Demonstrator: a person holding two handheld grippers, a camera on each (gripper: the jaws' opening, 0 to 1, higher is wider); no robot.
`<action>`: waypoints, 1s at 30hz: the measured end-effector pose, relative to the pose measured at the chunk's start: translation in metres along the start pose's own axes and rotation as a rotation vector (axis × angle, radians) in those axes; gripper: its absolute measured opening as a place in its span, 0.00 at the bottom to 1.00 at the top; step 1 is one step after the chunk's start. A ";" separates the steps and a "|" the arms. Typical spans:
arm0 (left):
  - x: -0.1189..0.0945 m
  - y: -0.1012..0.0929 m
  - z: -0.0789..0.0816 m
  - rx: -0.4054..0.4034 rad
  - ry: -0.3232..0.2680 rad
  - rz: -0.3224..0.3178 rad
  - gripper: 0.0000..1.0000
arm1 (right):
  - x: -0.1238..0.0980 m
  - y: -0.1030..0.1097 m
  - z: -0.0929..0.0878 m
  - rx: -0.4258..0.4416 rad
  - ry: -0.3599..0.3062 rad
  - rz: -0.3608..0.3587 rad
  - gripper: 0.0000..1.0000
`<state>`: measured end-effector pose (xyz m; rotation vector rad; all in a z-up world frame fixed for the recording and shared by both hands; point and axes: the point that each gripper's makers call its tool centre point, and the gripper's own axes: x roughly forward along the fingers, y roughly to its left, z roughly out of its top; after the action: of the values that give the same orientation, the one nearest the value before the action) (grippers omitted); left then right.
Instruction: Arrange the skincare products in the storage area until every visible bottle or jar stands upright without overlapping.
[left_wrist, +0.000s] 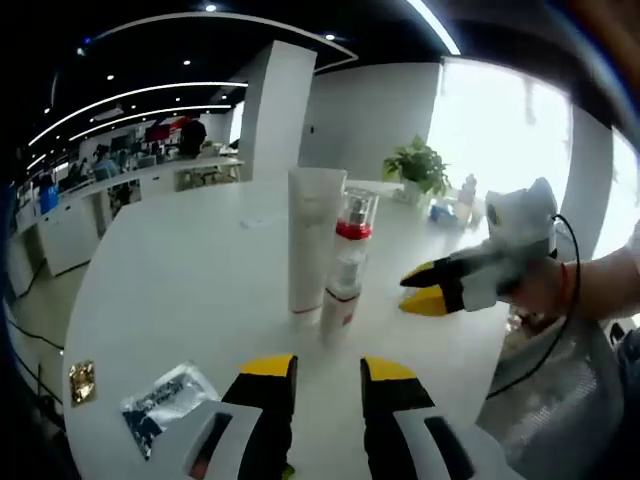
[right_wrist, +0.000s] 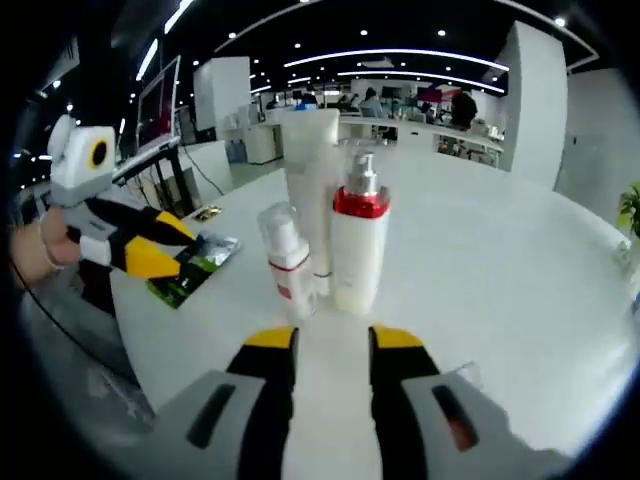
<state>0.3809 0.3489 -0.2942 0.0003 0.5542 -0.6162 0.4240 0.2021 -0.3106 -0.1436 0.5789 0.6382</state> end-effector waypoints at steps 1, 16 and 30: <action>0.001 0.000 0.000 0.000 0.002 -0.001 0.27 | -0.004 -0.008 0.000 0.017 -0.007 -0.014 0.29; 0.010 -0.001 -0.014 -0.019 0.057 -0.024 0.27 | -0.019 -0.083 -0.068 0.019 0.203 0.020 0.31; 0.017 -0.022 -0.028 0.009 0.114 -0.116 0.27 | 0.001 0.007 -0.077 -0.457 0.326 0.286 0.21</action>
<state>0.3665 0.3266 -0.3228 0.0117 0.6648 -0.7353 0.3846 0.1855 -0.3755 -0.6099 0.7677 1.0305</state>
